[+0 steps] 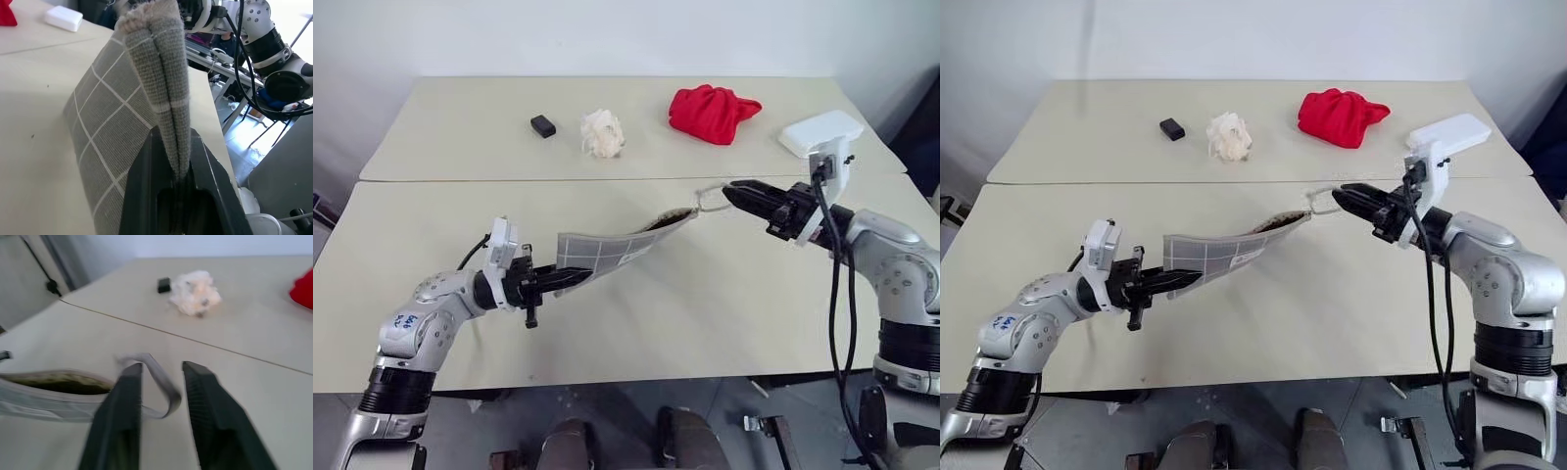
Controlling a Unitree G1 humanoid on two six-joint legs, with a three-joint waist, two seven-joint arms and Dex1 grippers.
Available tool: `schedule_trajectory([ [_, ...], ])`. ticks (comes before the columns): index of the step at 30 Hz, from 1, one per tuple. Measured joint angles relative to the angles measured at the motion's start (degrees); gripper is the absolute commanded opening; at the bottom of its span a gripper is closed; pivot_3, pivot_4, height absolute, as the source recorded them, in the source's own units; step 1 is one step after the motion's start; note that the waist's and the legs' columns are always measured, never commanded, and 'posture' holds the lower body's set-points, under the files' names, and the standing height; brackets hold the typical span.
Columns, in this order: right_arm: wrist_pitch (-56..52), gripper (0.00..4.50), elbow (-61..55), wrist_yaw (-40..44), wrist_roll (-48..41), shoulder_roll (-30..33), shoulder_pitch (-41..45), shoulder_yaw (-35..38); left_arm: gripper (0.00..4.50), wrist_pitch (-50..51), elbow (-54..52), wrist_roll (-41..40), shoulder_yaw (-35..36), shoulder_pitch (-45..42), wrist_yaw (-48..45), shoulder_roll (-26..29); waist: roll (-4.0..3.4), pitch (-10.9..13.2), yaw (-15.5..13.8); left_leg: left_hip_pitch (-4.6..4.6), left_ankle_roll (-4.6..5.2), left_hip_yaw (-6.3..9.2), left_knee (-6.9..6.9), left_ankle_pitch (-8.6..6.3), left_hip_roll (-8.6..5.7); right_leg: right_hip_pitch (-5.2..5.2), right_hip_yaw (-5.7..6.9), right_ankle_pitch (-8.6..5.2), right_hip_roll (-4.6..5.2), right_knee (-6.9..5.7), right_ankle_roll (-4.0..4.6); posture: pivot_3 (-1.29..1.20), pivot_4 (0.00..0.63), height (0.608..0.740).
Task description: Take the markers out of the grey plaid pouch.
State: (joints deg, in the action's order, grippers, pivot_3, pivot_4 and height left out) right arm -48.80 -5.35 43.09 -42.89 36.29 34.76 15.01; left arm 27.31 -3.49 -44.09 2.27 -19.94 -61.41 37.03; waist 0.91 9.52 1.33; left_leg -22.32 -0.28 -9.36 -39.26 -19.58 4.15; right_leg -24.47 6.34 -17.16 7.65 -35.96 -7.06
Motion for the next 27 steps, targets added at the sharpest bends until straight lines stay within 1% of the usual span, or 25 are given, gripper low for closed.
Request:
schedule_trajectory([
  [3, -1.96, 3.37, 0.43, 0.95, -2.62, 0.34, 0.01, 0.68, 0.0, 0.81, 0.05, 0.1, -0.05, -0.2, -0.6, -0.38, 0.0, 0.0, 0.08, 0.0, 0.0, 0.0, 0.01, 0.0, 0.0, -0.01, 0.0, 0.0, 0.0, 0.0, 0.0, 0.0, 0.15, 0.74],
  [4, -2.84, 3.64, 0.59, 1.4, -3.49, 0.79, 0.02, 0.86, 0.0, 0.88, 0.07, 0.18, -0.05, -0.27, -0.72, -0.44, 0.0, 0.0, 0.07, -0.01, 0.0, 0.0, 0.01, 0.0, 0.0, -0.02, 0.0, 0.0, 0.0, 0.0, 0.0, 0.0, 0.15, 0.74],
  [6, -6.14, 4.35, 1.06, 4.04, -6.68, 3.16, 0.03, 1.53, 0.0, 0.86, 0.54, 0.83, -0.05, -0.81, -1.21, -0.57, 0.0, 0.0, -0.09, -0.01, 0.0, 0.0, 0.01, 0.0, -0.01, -0.01, 0.0, 0.0, 0.0, 0.01, 0.0, 0.0, 0.15, 0.74],
  [7, -6.8, 4.45, 1.05, 5.15, -7.78, 4.17, 0.08, 1.69, 0.0, 0.53, 1.04, 1.44, -0.05, -1.1, -1.52, -0.6, 0.0, 0.0, -0.12, 0.0, 0.0, 0.0, 0.0, 0.0, -0.01, 0.0, 0.0, 0.0, 0.0, 0.01, 0.0, 0.0, 0.15, 0.74],
  [11, -6.6, 4.45, 1.34, 8.55, -8.63, 8.01, 0.48, 2.51, 0.0, -6.82, 2.36, 6.35, -0.17, -2.44, -3.6, -1.87, 0.0, 0.0, -0.32, -0.01, 0.0, -0.01, -0.03, 0.0, -0.01, 0.0, -0.01, 0.0, 0.0, 0.01, 0.0, 0.0, 0.15, 0.74],
  [16, -2.38, 4.45, 2.04, 15.33, -7.35, 14.18, 0.45, 3.48, 0.0, -17.46, 5.5, 13.14, -1.83, -3.91, -6.64, -3.66, 0.0, 0.0, -1.24, 0.0, 0.01, -0.05, -0.03, 0.0, -0.01, 0.0, -0.01, 0.0, 0.0, 0.03, 0.0, 0.0, 0.15, 0.74],
  [18, -2.0, 4.45, 3.02, 17.58, -7.3, 15.64, 0.45, 3.51, 0.0, -21.32, 7.02, 15.04, -1.88, -4.41, -6.79, -6.12, 0.0, 0.0, -1.31, 0.0, 0.01, -0.06, -0.1, -0.01, -0.01, 0.01, -0.02, 0.01, 0.0, 0.02, -0.01, 0.0, 0.15, 0.74],
  [20, -1.12, 4.45, 2.99, 18.67, -6.98, 15.75, 0.45, 3.24, 0.0, -25.45, 8.78, 16.94, -2.66, -5.0, -6.81, -8.54, 0.0, 0.0, -1.44, -0.01, 0.02, -0.05, -0.19, -0.01, -0.01, 0.03, -0.02, 0.01, 0.01, -0.01, -0.02, 0.0, 0.15, 0.74],
  [23, -1.04, 3.87, -0.29, 17.6, -6.32, 14.65, 0.73, 0.84, 0.0, -29.24, 10.63, 18.69, -3.4, -5.62, -6.91, -10.88, 0.0, 0.0, -1.36, -0.02, 0.02, -0.03, -0.24, -0.01, 0.02, 0.02, -0.02, 0.01, 0.0, -0.06, -0.02, 0.0, 0.15, 0.74],
  [27, -0.54, 2.5, -7.3, 16.7, -3.32, 14.08, 0.77, -6.35, 0.0, -31.19, 11.19, 19.84, -4.55, -6.16, -7.28, -12.05, 0.0, 0.0, -1.21, -0.03, 0.02, -0.03, -0.25, -0.01, 0.03, -0.01, -0.02, 0.01, 0.0, -0.08, -0.02, 0.0, 0.15, 0.74],
])
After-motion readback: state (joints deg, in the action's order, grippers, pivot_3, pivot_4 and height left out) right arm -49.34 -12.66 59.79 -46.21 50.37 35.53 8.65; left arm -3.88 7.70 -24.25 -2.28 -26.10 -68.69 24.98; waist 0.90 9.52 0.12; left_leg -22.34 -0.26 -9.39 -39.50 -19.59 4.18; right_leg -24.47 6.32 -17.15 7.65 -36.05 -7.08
